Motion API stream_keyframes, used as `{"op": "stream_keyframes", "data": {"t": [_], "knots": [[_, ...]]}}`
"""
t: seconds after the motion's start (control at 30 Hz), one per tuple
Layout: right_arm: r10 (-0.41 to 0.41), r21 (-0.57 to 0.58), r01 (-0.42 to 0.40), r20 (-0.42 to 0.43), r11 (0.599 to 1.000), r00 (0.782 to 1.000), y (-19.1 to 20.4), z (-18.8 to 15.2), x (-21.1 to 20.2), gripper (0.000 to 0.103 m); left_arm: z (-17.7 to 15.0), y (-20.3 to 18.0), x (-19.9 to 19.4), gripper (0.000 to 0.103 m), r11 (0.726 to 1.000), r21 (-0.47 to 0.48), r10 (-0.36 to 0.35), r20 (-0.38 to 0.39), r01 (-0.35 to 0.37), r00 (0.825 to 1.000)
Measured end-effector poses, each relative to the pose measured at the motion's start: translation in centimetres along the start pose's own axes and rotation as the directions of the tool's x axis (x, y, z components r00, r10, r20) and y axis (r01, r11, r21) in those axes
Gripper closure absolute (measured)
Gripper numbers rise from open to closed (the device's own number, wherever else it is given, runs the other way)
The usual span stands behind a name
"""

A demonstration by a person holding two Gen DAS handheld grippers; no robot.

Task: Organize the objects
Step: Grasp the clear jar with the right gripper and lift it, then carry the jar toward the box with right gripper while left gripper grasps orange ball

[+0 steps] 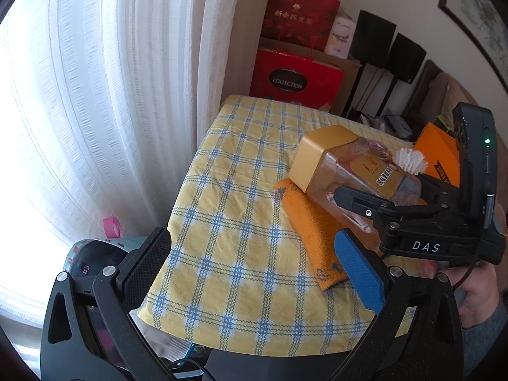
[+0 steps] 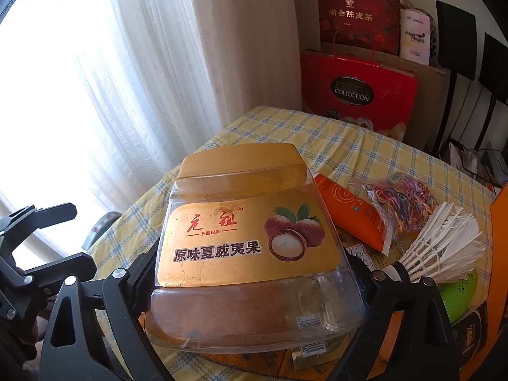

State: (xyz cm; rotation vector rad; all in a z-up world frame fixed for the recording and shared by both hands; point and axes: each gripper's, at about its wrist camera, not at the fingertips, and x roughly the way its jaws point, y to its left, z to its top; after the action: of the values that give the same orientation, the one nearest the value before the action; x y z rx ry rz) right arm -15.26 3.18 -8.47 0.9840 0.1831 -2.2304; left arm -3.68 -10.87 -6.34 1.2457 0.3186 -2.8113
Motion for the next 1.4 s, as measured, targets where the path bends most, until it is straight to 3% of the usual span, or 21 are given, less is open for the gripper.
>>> {"op": "stream_keyframes", "data": {"t": [0.37,0.7,0.9,1.1,1.4], "knots": [[-0.027,0.075,0.019,0.11,0.997,0.993,-1.4,0.6,-5.5,0.012,0.3,-1.4,-0.9,0.0,1.0,0.015,-0.027,0.004,0.027,1.0],[-0.099,0.123,0.076,0.194,0.989,0.976,-3.5,0.7,-11.9,0.012,0.7,-5.6,-0.8,0.0,0.99,0.108,-0.091,-0.004,0.091,0.996],[-0.158,0.172,0.122,0.213,0.978,0.964,-4.4,0.1,-15.1,0.012,1.2,-9.3,0.1,0.0,0.963,0.176,-0.202,-0.041,0.206,0.979],[-0.2,0.224,0.147,0.233,0.963,0.952,-5.4,-1.0,-18.1,0.012,1.4,-13.2,2.1,0.0,0.941,0.262,-0.206,-0.063,0.216,0.976],[-0.296,0.298,0.226,0.213,0.927,0.931,-7.9,-2.5,-21.3,0.012,1.7,-16.6,5.1,0.003,0.921,0.289,-0.246,-0.092,0.262,0.965]]}}
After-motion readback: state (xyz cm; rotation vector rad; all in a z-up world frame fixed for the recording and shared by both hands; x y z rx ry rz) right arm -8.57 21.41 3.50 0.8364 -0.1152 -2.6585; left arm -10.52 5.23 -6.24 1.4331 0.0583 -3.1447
